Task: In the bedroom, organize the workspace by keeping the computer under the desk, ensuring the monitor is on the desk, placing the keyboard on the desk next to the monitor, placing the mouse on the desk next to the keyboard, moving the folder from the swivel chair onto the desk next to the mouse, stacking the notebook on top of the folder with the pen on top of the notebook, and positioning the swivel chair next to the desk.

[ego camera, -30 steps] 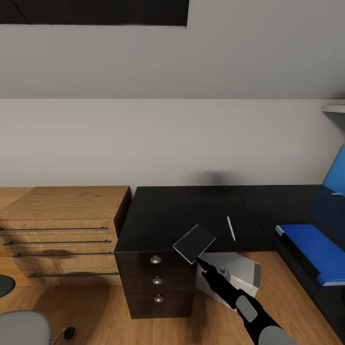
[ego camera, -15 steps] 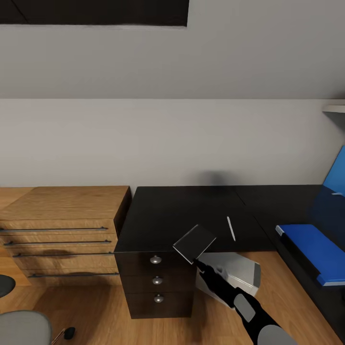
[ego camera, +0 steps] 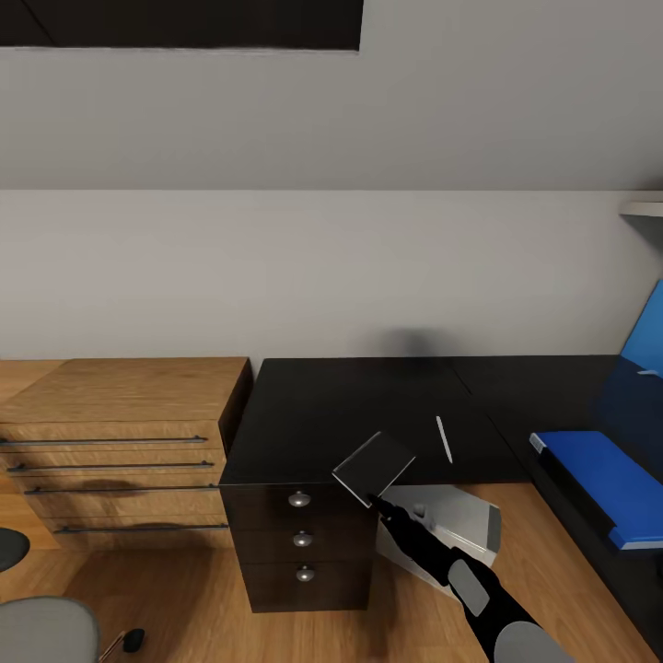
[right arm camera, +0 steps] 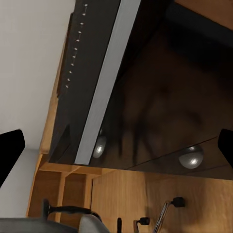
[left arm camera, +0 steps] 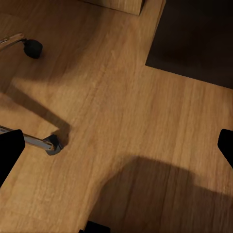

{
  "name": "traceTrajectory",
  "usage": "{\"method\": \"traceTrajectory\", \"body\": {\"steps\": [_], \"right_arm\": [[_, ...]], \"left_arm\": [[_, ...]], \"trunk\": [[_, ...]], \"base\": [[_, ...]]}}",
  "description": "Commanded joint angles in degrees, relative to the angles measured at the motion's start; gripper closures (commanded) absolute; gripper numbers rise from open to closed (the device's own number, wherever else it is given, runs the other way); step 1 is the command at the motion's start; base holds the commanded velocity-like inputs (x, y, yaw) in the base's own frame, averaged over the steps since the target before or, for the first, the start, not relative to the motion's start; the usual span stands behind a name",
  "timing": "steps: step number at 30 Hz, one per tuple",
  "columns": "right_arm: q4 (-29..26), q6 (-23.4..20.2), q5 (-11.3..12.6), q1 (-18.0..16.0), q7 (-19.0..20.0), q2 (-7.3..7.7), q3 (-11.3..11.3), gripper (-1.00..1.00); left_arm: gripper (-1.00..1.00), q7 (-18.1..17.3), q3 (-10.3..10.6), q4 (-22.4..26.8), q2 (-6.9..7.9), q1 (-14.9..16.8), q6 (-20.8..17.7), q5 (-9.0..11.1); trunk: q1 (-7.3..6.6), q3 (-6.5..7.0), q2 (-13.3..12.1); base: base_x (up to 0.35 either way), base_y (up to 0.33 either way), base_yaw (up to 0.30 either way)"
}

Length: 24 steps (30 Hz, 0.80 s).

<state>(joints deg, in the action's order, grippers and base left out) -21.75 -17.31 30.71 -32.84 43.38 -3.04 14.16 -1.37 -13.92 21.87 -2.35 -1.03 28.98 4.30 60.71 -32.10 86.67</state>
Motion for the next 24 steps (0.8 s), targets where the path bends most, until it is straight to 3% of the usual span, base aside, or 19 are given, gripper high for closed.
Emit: {"method": "traceTrajectory", "body": {"steps": [1,8,24], "right_arm": [[-0.01,-0.53,0.42,-0.03,0.10,-0.03,0.20,-1.00],[-0.04,-0.53,0.47,-0.03,0.12,-0.03,0.21,-1.00],[-0.04,-0.45,0.49,-0.03,0.05,-0.03,0.24,-1.00]], "left_arm": [[-1.00,-0.14,0.01,0.10,-0.02,-0.03,0.03,0.44],[-1.00,-0.13,0.03,0.10,-0.02,-0.03,0.03,0.44],[-1.00,-0.13,-0.04,0.10,-0.02,-0.03,0.03,0.44]], "trunk": [[0.00,-0.04,0.02],[-1.32,1.03,-2.38],[-1.32,1.03,-2.38]], "base": [[0.000,0.000,0.000],[0.000,0.000,0.000],[0.000,0.000,0.000]]}}
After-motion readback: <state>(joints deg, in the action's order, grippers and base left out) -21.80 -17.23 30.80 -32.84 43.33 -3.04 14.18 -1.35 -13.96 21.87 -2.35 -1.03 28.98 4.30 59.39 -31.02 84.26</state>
